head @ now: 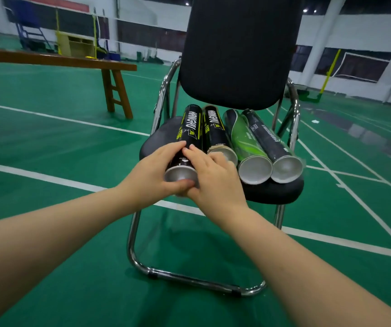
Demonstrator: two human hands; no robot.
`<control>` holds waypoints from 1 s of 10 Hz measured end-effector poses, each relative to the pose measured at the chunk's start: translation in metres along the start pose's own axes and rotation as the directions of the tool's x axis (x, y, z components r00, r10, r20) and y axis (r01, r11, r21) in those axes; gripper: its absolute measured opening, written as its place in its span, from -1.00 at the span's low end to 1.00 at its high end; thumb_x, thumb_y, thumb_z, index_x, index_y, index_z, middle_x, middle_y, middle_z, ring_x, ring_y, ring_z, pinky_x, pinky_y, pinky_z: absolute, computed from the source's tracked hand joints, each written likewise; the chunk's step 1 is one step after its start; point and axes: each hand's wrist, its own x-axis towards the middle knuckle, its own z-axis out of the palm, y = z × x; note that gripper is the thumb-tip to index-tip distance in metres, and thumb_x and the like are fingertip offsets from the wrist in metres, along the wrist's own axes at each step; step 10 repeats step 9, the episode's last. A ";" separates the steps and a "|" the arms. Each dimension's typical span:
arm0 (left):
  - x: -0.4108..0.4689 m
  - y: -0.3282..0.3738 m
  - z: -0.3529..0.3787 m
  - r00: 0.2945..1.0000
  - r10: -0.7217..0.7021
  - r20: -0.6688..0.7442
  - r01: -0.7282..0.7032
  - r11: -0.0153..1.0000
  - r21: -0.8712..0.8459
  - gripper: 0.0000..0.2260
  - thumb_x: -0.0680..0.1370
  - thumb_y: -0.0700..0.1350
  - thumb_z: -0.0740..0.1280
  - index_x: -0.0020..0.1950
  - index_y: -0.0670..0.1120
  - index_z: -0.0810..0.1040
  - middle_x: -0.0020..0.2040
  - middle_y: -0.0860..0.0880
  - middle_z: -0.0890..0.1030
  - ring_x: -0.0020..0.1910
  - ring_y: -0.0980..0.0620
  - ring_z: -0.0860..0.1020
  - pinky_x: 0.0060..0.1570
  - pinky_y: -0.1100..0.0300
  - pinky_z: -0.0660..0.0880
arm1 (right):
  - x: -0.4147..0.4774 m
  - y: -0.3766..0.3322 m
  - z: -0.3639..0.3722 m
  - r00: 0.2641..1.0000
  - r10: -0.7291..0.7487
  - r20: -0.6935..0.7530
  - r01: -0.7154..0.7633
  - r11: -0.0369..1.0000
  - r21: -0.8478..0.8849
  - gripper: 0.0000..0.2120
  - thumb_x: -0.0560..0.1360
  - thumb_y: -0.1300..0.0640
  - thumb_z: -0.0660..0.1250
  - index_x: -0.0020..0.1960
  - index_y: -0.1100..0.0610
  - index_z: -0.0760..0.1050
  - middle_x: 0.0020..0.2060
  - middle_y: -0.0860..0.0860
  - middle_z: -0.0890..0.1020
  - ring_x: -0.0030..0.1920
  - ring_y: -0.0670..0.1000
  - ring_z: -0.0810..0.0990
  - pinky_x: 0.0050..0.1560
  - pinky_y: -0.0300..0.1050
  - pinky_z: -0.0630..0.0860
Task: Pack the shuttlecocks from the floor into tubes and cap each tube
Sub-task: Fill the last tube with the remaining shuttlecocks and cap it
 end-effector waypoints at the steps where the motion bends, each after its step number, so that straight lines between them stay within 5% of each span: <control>1: 0.014 -0.005 0.003 1.000 -0.001 0.026 -0.001 0.997 0.077 -0.30 0.40 0.04 0.46 0.46 -0.07 0.25 0.42 0.01 0.34 0.38 0.11 0.29 0.27 0.40 0.14 | 0.006 0.007 0.017 0.982 0.004 -0.191 -0.027 0.993 -0.115 -0.43 0.22 -0.04 0.40 0.22 0.09 0.51 0.12 -0.02 0.63 0.04 0.07 0.48 -0.01 -0.05 0.21; 2: 0.033 -0.006 0.004 0.996 -0.018 0.087 0.007 0.992 0.126 -0.33 0.42 0.03 0.43 0.46 -0.02 0.25 0.47 0.02 0.24 0.43 0.12 0.19 0.31 0.37 0.06 | 0.010 0.013 0.027 0.959 0.046 -0.279 -0.076 0.992 -0.100 -0.51 0.29 -0.01 0.16 0.17 0.11 0.52 0.07 -0.03 0.64 0.10 0.02 0.36 0.18 0.02 0.16; 3: 0.053 -0.005 0.002 0.983 -0.110 0.146 0.084 0.982 0.168 -0.34 0.39 0.06 0.43 0.44 0.12 0.27 0.47 -0.01 0.22 0.43 0.05 0.19 0.35 0.20 0.14 | 0.012 0.015 0.037 0.953 0.105 -0.284 -0.136 0.986 -0.092 -0.52 0.30 0.03 0.11 0.17 0.13 0.49 0.07 0.00 0.62 0.16 0.04 0.33 0.29 0.12 0.09; 5: 0.072 0.008 0.006 0.967 -0.119 0.225 0.049 0.955 0.293 -0.32 0.43 0.04 0.38 0.48 0.09 0.17 0.47 -0.03 0.23 0.42 0.02 0.22 0.32 0.21 0.18 | 0.013 0.024 0.041 0.958 0.135 -0.252 -0.160 0.984 -0.083 -0.42 0.29 0.00 0.37 0.27 0.09 0.36 0.21 0.03 0.54 0.29 0.05 0.28 0.35 0.19 -0.05; 6: 0.065 0.021 0.008 0.979 -0.075 0.192 0.017 0.957 0.289 -0.27 0.35 0.21 0.26 0.48 0.05 0.18 0.50 -0.01 0.16 0.47 0.06 0.11 0.36 0.22 0.10 | 0.014 0.026 0.029 0.954 0.155 -0.257 -0.176 0.983 -0.060 -0.46 0.29 -0.03 0.16 0.26 0.05 0.33 0.22 0.01 0.52 0.31 0.06 0.31 0.37 0.19 -0.05; 7: 0.062 0.031 0.009 0.980 -0.083 0.180 0.015 0.937 0.349 -0.19 0.21 0.32 -0.03 0.41 0.06 0.29 0.44 0.01 0.27 0.45 0.03 0.14 0.41 0.08 0.14 | 0.014 0.031 0.016 0.960 0.154 -0.234 -0.174 0.983 -0.065 -0.54 0.26 0.00 0.11 0.14 0.04 0.45 0.11 -0.05 0.57 0.26 0.09 0.42 0.36 0.20 -0.02; 9: 0.095 0.080 -0.019 0.981 -0.075 0.180 -0.017 0.888 0.460 -0.33 0.28 0.32 -0.07 0.31 0.13 0.39 0.30 0.11 0.44 0.43 -0.01 0.19 0.39 -0.02 0.21 | 0.042 0.044 -0.047 0.965 0.207 -0.159 -0.219 0.974 -0.061 -0.66 0.29 0.09 0.05 -0.07 0.03 0.52 -0.20 -0.09 0.60 -0.04 0.08 0.57 0.27 0.30 0.26; 10: 0.095 0.080 -0.019 0.981 -0.075 0.180 -0.017 0.888 0.460 -0.33 0.28 0.32 -0.07 0.31 0.13 0.39 0.30 0.11 0.44 0.43 -0.01 0.19 0.39 -0.02 0.21 | 0.042 0.044 -0.047 0.965 0.207 -0.159 -0.219 0.974 -0.061 -0.66 0.29 0.09 0.05 -0.07 0.03 0.52 -0.20 -0.09 0.60 -0.04 0.08 0.57 0.27 0.30 0.26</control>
